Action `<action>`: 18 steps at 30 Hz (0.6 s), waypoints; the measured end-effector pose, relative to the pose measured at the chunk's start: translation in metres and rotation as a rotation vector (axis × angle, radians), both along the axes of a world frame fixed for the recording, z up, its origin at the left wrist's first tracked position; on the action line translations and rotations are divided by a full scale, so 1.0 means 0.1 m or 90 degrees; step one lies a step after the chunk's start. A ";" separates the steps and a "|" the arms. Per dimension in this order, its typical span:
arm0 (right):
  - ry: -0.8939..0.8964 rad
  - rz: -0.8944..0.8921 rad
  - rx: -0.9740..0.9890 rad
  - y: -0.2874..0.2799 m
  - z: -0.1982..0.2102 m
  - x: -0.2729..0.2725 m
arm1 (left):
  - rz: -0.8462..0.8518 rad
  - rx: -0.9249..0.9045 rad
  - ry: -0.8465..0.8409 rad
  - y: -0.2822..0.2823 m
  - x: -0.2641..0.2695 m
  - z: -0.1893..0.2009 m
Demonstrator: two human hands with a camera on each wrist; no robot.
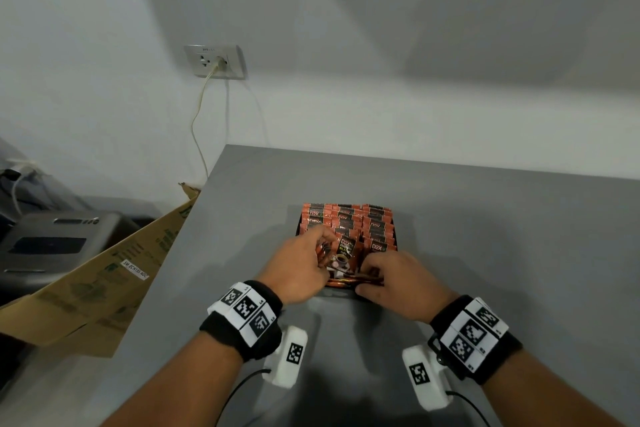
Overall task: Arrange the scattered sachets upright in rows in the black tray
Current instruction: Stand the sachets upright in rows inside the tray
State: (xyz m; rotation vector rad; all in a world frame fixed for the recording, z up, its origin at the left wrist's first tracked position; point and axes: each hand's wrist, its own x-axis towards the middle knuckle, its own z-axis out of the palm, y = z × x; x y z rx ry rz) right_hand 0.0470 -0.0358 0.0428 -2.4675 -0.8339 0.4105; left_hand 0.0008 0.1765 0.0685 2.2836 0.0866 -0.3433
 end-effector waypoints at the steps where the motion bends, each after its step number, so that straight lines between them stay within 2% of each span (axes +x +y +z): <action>1: 0.011 -0.007 0.006 -0.01 0.02 0.00 | 0.005 0.001 -0.007 0.02 0.02 0.00; 4: 0.031 -0.012 0.005 -0.02 0.04 0.02 | 0.004 0.022 -0.015 0.07 0.07 0.02; 7: 0.050 -0.010 0.001 -0.02 0.05 0.03 | -0.043 0.051 0.009 0.06 0.09 0.04; 18: 0.048 -0.004 0.017 -0.02 0.04 0.03 | -0.104 0.077 0.035 0.08 0.13 -0.02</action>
